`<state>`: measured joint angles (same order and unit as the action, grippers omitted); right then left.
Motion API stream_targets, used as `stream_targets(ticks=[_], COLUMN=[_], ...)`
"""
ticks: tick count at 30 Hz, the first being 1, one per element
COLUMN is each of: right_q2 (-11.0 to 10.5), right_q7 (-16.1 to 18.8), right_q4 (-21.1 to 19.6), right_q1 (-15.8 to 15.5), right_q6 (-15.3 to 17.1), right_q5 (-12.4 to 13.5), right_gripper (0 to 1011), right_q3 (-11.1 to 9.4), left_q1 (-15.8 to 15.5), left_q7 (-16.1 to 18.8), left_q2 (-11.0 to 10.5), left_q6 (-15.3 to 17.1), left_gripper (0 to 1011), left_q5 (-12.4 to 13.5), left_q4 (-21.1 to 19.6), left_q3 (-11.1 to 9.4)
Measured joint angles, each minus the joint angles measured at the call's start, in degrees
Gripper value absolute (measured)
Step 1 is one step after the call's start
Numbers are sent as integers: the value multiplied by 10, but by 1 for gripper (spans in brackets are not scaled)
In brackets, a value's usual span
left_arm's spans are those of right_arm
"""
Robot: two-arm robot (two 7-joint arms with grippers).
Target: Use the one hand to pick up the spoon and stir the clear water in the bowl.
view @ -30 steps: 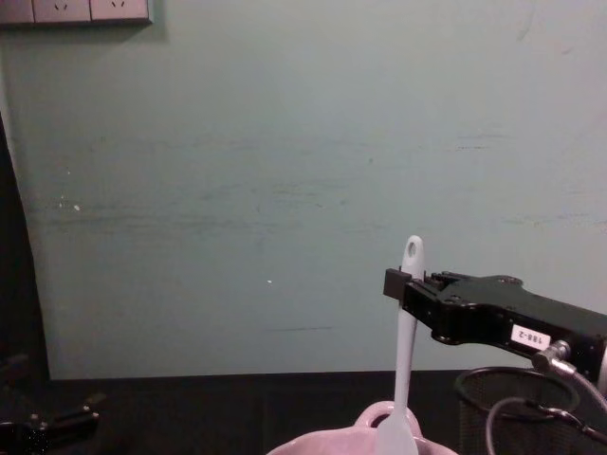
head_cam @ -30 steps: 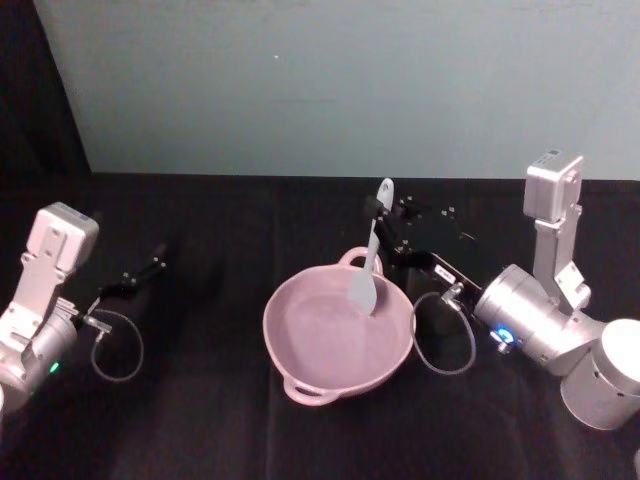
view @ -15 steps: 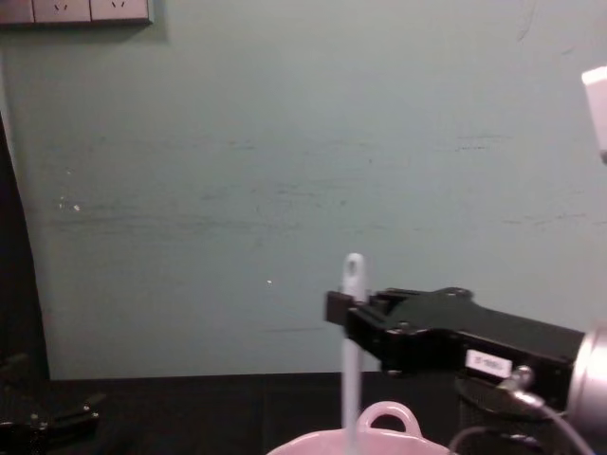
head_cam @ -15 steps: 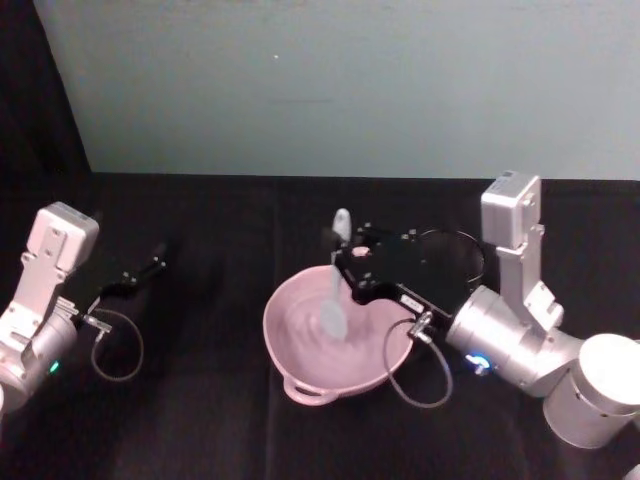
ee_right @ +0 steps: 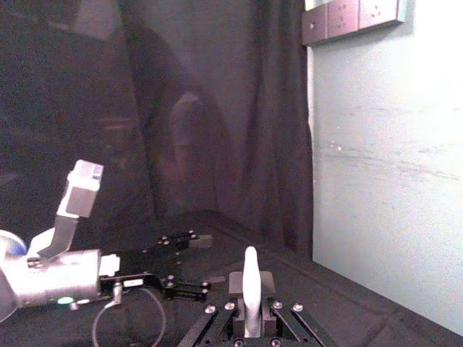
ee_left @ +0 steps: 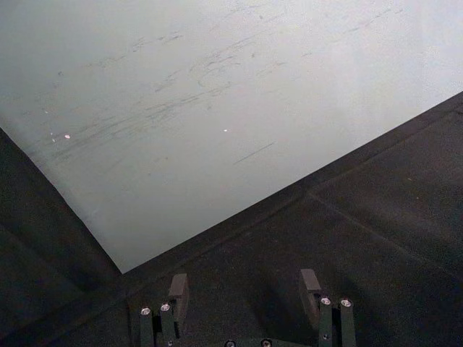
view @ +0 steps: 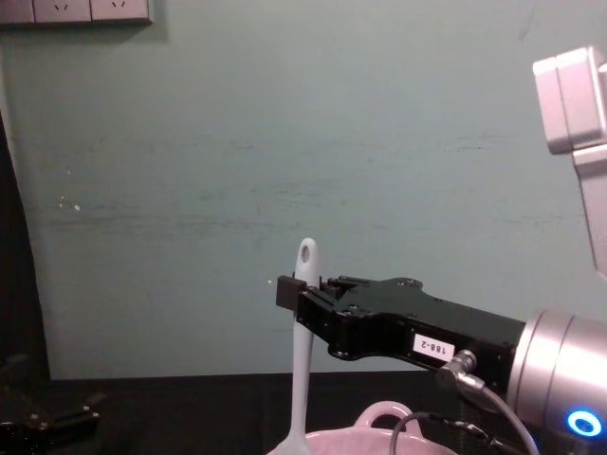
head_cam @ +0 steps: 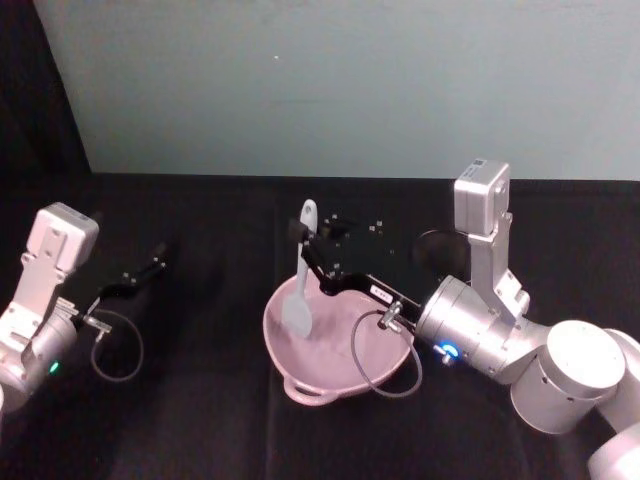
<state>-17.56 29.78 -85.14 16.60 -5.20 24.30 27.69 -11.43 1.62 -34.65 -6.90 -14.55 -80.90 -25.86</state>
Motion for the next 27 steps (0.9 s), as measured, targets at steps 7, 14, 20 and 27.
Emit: stream_targets(ticks=[7,14,20,27], right_q2=[6,-10,-25,-36], right_q7=[-6,-40,-53,-53], right_q4=[33,31,12,-6], right_q1=[13,6,-9,-24], right_q6=[-7,-14,-14,-7], right_q5=[8,-15,-28,-36], right_gripper=[125,125,125,124], right_q3=[-10,-32,-51,-59], left_q1=[0,0,0,0], left_q7=[0,0,0,0], left_q2=[0,0,0,0], left_q6=[0,0,0,0], left_gripper=[1005,1005,1005,1005], left_q5=[0,0,0,0], left_q4=[0,0,0,0], left_q3=[0,0,0,0])
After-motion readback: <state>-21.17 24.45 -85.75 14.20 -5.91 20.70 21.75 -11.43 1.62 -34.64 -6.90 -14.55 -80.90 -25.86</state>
